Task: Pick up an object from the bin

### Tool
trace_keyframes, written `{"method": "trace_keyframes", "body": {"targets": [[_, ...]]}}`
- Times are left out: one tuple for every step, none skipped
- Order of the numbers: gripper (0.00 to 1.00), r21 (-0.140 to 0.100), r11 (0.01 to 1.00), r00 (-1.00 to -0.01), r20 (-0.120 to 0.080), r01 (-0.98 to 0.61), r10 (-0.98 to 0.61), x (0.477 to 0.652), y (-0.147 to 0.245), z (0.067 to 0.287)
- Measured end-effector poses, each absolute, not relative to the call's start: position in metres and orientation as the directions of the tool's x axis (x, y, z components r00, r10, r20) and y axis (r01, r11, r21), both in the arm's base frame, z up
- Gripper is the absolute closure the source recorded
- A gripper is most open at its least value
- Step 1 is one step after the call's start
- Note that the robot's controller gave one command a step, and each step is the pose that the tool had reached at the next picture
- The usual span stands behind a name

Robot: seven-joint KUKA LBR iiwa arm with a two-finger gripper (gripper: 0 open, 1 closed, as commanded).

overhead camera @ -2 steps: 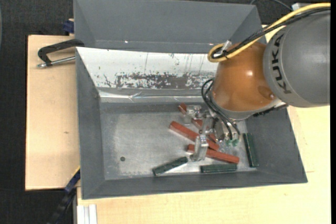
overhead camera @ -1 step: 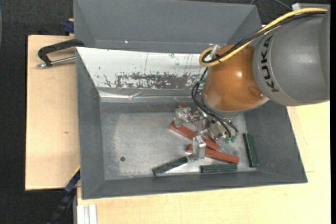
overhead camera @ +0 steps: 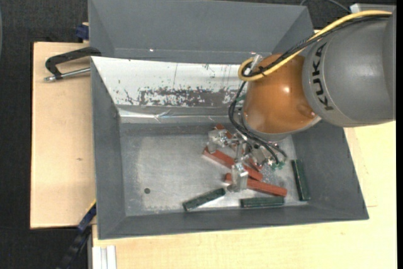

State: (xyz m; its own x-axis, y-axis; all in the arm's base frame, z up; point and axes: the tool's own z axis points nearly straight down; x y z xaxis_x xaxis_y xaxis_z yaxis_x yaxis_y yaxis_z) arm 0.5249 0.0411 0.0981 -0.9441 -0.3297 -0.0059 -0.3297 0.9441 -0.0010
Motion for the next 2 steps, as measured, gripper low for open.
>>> {"method": "trace_keyframes", "body": {"targets": [[0.00, 0.003, 0.935, -0.935, -0.003, -0.355, -0.355, 0.525, 0.053, 0.121], [0.00, 0.001, 0.981, -0.981, -0.007, -0.196, -0.196, 0.532, 0.035, 0.098]]}}
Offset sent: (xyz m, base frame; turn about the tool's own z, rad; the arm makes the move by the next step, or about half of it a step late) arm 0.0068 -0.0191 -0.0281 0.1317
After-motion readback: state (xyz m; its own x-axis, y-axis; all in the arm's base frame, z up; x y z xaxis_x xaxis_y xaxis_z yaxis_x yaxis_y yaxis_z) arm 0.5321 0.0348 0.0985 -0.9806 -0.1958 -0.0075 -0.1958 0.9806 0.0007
